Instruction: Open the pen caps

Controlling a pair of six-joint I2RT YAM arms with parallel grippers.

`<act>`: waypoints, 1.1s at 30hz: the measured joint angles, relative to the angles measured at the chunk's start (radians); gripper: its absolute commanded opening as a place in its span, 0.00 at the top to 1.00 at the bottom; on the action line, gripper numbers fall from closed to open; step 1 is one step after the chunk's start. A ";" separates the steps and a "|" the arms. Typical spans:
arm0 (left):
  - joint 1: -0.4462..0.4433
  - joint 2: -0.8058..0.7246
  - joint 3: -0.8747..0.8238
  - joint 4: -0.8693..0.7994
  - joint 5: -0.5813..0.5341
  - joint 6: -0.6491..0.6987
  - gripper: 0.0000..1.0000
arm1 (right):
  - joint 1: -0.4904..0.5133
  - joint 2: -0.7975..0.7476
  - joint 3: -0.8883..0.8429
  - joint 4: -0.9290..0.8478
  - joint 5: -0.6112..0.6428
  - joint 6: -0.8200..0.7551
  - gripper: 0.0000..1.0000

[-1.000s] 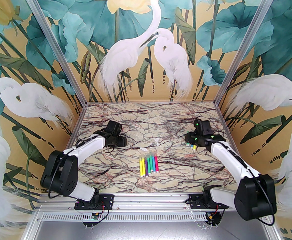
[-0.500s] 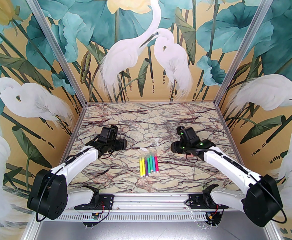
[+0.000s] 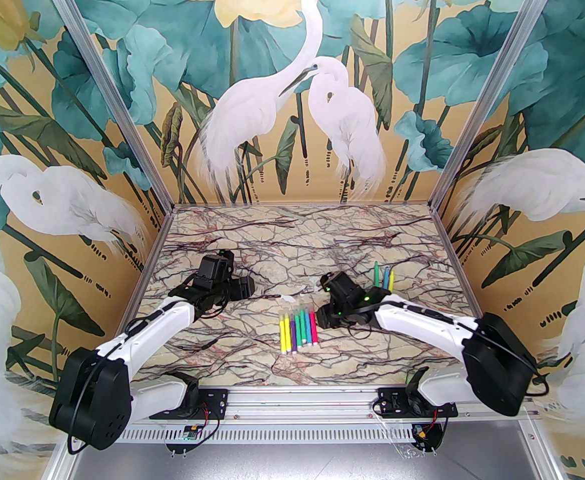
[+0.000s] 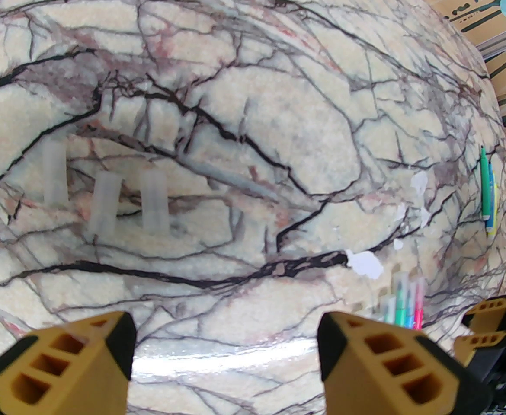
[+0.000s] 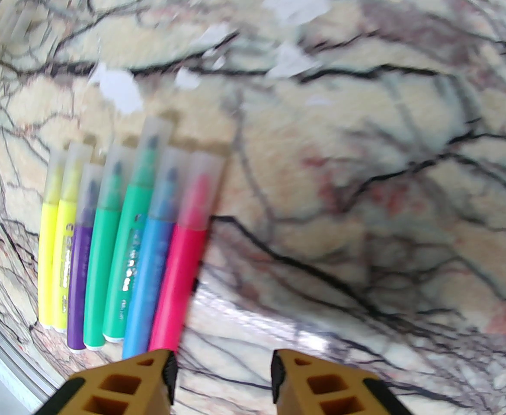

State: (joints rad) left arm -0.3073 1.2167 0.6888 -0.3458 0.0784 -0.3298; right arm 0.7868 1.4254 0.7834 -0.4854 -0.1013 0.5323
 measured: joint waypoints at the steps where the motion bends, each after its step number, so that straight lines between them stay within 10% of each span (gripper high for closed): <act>1: 0.000 -0.005 -0.002 0.000 0.000 0.000 0.26 | 0.011 0.011 0.000 0.005 0.001 0.007 0.57; 33: 0.000 -0.101 -0.038 0.000 0.015 -0.013 0.25 | 0.150 0.149 0.052 0.015 0.122 0.142 0.61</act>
State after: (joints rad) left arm -0.3073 1.1156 0.6510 -0.3462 0.0937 -0.3428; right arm 0.9371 1.5742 0.8352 -0.4702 0.0208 0.6739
